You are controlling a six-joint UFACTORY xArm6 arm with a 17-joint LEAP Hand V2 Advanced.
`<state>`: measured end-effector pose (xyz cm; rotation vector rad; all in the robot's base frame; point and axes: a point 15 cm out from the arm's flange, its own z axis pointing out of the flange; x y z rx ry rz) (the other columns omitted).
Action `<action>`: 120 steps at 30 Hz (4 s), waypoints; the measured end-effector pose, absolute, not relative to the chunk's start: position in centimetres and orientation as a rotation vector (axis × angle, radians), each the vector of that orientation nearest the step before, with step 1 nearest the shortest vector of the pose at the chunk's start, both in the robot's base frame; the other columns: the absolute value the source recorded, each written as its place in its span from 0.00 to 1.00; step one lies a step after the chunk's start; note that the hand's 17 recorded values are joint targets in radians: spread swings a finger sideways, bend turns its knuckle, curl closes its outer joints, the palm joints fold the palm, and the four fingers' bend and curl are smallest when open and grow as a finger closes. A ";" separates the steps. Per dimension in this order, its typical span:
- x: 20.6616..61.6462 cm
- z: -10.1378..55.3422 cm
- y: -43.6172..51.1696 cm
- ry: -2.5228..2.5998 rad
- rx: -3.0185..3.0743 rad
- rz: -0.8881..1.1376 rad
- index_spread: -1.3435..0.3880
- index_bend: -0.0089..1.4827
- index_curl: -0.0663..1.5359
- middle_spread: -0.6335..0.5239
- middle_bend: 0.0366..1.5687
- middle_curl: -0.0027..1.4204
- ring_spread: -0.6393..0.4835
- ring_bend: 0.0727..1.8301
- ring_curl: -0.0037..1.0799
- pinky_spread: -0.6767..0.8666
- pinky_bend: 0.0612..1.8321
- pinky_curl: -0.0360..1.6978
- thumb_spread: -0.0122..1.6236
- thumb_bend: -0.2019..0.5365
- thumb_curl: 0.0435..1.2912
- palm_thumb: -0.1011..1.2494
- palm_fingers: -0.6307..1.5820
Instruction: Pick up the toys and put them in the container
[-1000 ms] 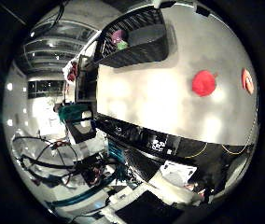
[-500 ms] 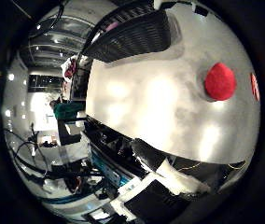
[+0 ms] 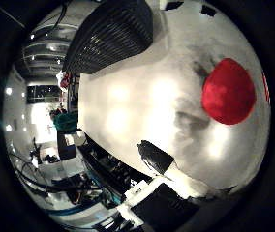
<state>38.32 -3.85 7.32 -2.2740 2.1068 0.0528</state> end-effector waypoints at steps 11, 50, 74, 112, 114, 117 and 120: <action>38.6 5.1 -5.9 2.144 -2.262 0.090 0.56 0.11 0.20 0.54 0.15 0.24 0.65 0.15 0.25 0.67 0.15 0.19 0.61 0.24 0.20 0.49 0.40; 41.8 29.9 2.8 1.765 -2.194 -0.332 0.65 0.79 0.49 0.45 0.84 0.46 0.40 0.75 0.59 0.31 0.64 0.56 0.60 0.24 0.27 0.70 0.82; 48.9 27.2 23.7 1.487 -2.424 -0.197 0.49 0.28 0.29 0.51 0.30 0.23 0.63 0.32 0.27 0.57 0.37 0.42 0.63 0.23 0.25 0.60 0.21; 47.6 23.2 -28.8 2.229 -2.081 -0.364 0.54 0.10 0.21 0.55 0.11 0.22 0.67 0.13 0.20 0.70 0.19 0.21 0.63 0.23 0.22 0.55 0.35; 47.4 22.3 -30.7 2.256 -2.086 -0.360 0.54 0.10 0.21 0.55 0.10 0.22 0.69 0.13 0.21 0.69 0.20 0.21 0.63 0.23 0.21 0.53 0.33; 47.2 21.0 -33.5 2.292 -2.110 -0.358 0.55 0.10 0.20 0.57 0.10 0.22 0.70 0.14 0.22 0.69 0.20 0.21 0.62 0.24 0.21 0.52 0.31; 47.0 19.5 -35.7 2.329 -2.097 -0.339 0.55 0.11 0.20 0.57 0.10 0.22 0.71 0.14 0.22 0.69 0.21 0.21 0.62 0.23 0.21 0.51 0.31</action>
